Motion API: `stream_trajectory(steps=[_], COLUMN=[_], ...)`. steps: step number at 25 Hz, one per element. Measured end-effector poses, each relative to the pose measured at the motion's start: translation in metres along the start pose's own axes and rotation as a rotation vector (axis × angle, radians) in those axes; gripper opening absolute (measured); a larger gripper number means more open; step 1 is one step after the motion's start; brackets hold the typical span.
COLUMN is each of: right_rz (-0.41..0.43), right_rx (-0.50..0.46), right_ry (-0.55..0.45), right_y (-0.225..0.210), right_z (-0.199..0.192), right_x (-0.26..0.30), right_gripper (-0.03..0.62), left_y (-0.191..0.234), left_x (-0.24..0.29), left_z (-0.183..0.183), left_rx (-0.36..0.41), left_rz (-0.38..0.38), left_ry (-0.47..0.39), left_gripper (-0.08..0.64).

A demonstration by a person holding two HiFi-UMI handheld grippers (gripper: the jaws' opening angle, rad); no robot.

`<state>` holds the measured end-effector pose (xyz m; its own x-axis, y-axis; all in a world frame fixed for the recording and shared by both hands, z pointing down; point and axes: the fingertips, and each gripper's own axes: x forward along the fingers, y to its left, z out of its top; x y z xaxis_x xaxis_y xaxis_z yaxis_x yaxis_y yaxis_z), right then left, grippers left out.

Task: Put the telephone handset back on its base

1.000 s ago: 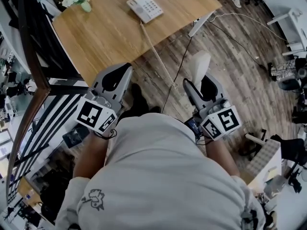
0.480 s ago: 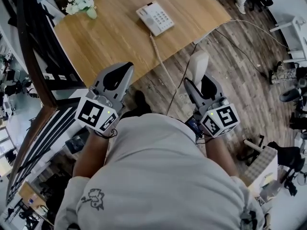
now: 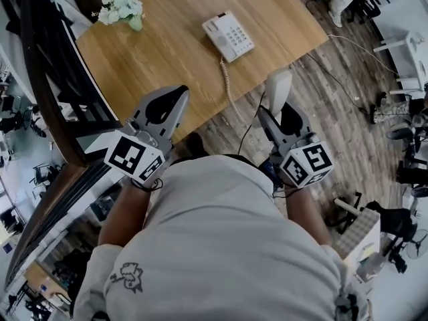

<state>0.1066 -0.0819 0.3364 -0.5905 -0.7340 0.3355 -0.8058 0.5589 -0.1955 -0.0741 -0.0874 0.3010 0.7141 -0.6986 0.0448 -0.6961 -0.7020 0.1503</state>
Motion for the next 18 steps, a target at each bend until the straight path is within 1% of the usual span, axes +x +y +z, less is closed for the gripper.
stream_trajectory(steps=[9,13,18], right_rz=[0.021,0.037,0.061], right_rx=[-0.033,-0.042,-0.042], right_ry=[0.022,0.028,0.055], right_y=[0.008,0.01,0.0], right_z=[0.009,0.014,0.008], right_x=[0.029,0.037,0.048], right_gripper=[0.225,0.224,0.224], left_y=[0.022,0.027,0.027], left_x=[-0.011,-0.01,0.0], left_z=[0.007,0.004,-0.005], left_rx=[0.006,-0.01,-0.026], left_rz=[0.016,0.029,0.043], left_ry=[-0.009,-0.002,0.015], left_gripper=[0.006,0.006,0.006])
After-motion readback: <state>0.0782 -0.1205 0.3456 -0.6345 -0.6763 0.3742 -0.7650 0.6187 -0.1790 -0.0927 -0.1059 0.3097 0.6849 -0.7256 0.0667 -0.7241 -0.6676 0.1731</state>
